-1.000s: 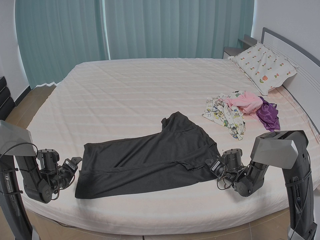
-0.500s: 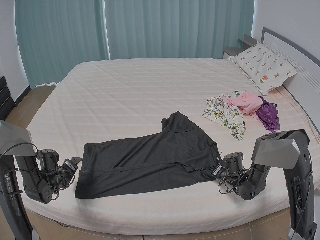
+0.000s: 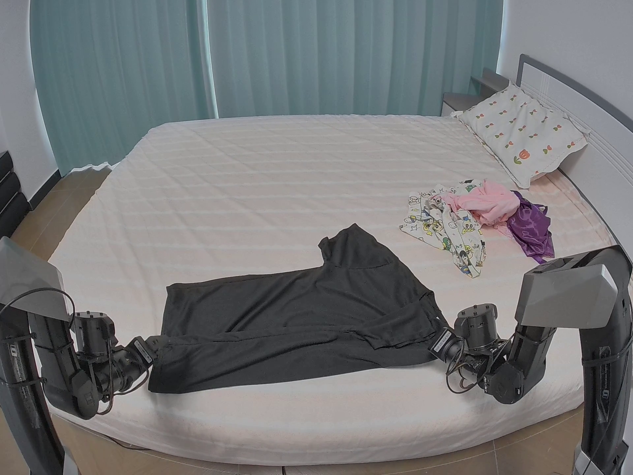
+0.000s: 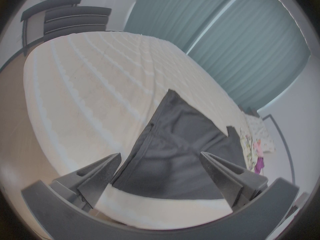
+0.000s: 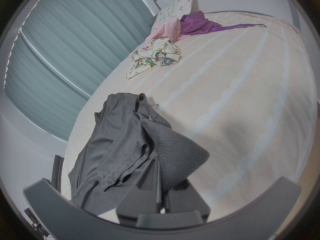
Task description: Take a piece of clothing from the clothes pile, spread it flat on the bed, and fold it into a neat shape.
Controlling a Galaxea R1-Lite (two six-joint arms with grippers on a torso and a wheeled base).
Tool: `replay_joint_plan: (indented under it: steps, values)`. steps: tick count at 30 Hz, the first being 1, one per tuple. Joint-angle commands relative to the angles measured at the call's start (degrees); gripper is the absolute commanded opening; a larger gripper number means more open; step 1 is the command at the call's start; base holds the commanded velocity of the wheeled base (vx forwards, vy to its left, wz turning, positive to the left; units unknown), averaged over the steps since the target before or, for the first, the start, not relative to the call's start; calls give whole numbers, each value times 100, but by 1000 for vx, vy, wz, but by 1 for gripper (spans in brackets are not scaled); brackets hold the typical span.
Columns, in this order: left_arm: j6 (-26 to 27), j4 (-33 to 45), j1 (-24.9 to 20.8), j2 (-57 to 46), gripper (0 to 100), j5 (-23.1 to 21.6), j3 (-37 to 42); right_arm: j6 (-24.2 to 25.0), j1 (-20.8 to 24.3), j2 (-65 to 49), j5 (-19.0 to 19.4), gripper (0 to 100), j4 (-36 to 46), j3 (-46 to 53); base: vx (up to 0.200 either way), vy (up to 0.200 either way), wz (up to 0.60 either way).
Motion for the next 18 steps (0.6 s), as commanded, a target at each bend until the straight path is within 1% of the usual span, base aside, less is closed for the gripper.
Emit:
replay_joint_plan:
  steps: [1, 3, 4, 5, 7, 8, 9, 12, 18]
  values:
    - [468, 1, -185, -27, 100, -116, 612, -6, 29, -121, 6, 0, -328, 418, 0, 0, 0]
    - [609, 1, -343, 16, 100, -116, 805, -6, 29, -103, 14, 0, -477, 559, 0, 0, 0]
    - [609, 1, -343, 16, 100, -116, 805, -6, 29, -103, 14, 0, -477, 559, 0, 0, 0]
    - [609, -8, -554, 34, 100, -81, 902, -15, 20, -77, 14, 0, -521, 594, 0, 0, 0]
    - [609, -8, -695, 166, 100, -28, 919, -6, 20, -68, 23, 0, -530, 611, 0, 0, 0]
    - [609, -8, -695, 166, 100, -28, 919, -6, 20, -68, 23, 0, -530, 611, 0, 0, 0]
    - [600, -16, -765, 324, 100, 104, 902, -6, 20, -59, 32, 0, -539, 620, 0, 0, 0]
    - [609, -25, -783, 500, 100, 341, 849, -6, 20, -59, 32, 0, -530, 594, 0, 0, 0]
    - [609, -25, -791, 632, 100, 420, 805, -6, 29, -59, 32, 0, -530, 550, 0, 0, 0]
